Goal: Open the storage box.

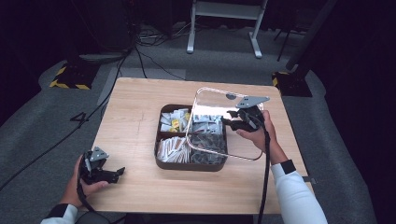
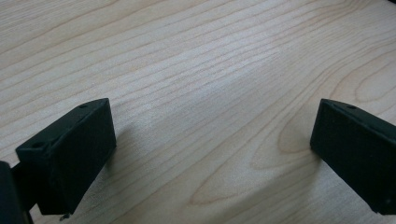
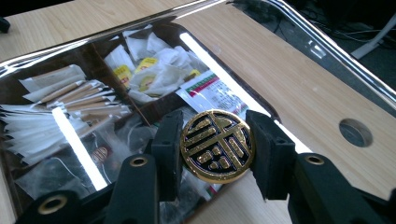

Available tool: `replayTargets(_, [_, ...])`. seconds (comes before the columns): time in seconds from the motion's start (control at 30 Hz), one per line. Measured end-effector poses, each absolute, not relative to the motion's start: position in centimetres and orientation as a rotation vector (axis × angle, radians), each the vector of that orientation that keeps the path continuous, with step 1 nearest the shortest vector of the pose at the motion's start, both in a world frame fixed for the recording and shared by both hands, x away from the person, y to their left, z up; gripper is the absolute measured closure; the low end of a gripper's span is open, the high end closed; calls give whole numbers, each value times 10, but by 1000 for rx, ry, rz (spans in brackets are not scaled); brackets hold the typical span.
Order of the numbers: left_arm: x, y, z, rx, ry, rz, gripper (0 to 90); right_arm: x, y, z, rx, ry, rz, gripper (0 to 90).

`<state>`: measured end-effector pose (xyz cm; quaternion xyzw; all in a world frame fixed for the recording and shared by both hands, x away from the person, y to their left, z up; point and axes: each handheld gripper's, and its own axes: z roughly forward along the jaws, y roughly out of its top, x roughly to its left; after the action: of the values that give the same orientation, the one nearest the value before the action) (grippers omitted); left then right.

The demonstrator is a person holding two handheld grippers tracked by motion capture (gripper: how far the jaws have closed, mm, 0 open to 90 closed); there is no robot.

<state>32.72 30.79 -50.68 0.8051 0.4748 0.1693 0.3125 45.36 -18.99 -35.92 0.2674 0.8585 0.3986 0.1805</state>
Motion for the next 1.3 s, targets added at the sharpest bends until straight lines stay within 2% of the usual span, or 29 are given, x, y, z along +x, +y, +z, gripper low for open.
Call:
replayTargets(0.83, [327, 308, -507, 2125, 1253, 448, 4, 439, -278, -365, 906, 2329, 1079, 595])
replayTargets(1.3, [327, 308, -507, 2125, 1253, 448, 5, 436, -313, -377, 1003, 2286, 1052, 595])
